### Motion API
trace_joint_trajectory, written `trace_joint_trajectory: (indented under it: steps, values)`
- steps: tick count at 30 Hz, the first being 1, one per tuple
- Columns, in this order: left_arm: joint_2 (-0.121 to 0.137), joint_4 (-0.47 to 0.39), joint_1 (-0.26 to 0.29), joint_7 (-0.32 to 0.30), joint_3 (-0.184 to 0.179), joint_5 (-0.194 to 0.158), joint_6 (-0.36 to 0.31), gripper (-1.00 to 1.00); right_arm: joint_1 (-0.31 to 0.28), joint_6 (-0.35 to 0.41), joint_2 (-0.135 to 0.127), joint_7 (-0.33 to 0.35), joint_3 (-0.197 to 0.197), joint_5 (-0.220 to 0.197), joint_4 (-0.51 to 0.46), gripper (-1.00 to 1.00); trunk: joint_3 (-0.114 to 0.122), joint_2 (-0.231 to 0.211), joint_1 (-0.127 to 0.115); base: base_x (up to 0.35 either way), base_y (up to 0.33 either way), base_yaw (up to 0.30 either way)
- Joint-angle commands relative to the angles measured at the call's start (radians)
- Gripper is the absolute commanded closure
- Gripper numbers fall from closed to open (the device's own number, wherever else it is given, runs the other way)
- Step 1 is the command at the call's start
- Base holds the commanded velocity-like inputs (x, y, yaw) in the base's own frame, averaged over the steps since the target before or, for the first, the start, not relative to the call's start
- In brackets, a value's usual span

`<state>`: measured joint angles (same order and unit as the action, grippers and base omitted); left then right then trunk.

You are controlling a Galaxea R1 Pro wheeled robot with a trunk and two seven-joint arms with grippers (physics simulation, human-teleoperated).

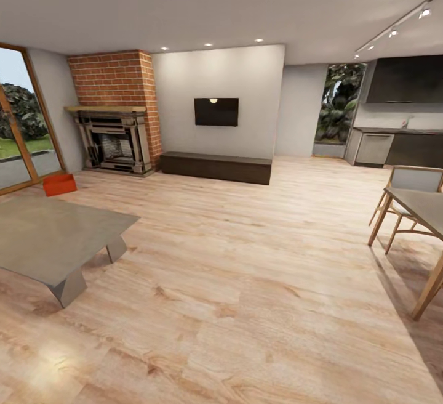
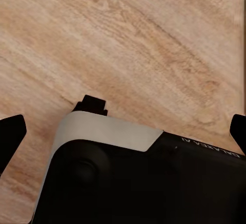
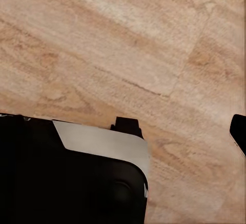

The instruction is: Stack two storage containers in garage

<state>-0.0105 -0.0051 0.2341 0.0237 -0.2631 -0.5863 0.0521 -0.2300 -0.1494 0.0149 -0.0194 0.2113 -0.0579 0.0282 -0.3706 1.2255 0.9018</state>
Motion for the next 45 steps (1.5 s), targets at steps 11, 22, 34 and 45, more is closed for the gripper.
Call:
trace_joint_trajectory:
  steps: [11,22,34,45]
  values:
    - [0.000,0.000,0.001,0.002,-0.008,-0.007,-0.005,-1.00,-0.001,-0.006,0.000,-0.002,0.008,-0.006,0.003,-1.00,-0.001,0.001,0.001,0.322,0.000,0.000]
    - [0.001,0.000,0.001,0.002,-0.008,-0.007,-0.004,-1.00,-0.001,-0.006,0.000,-0.002,0.008,-0.005,0.003,-1.00,-0.001,0.001,0.001,0.322,0.000,0.000]
    - [0.000,0.000,0.001,0.002,-0.008,-0.007,-0.005,-1.00,-0.001,-0.006,0.000,-0.002,0.008,-0.005,0.003,-1.00,-0.001,0.001,0.001,0.322,0.000,0.000]
    - [0.000,0.000,0.001,0.002,-0.009,-0.007,-0.005,-1.00,-0.001,-0.006,-0.001,-0.002,0.008,-0.005,0.003,-1.00,-0.001,0.001,0.001,0.322,0.000,0.000]
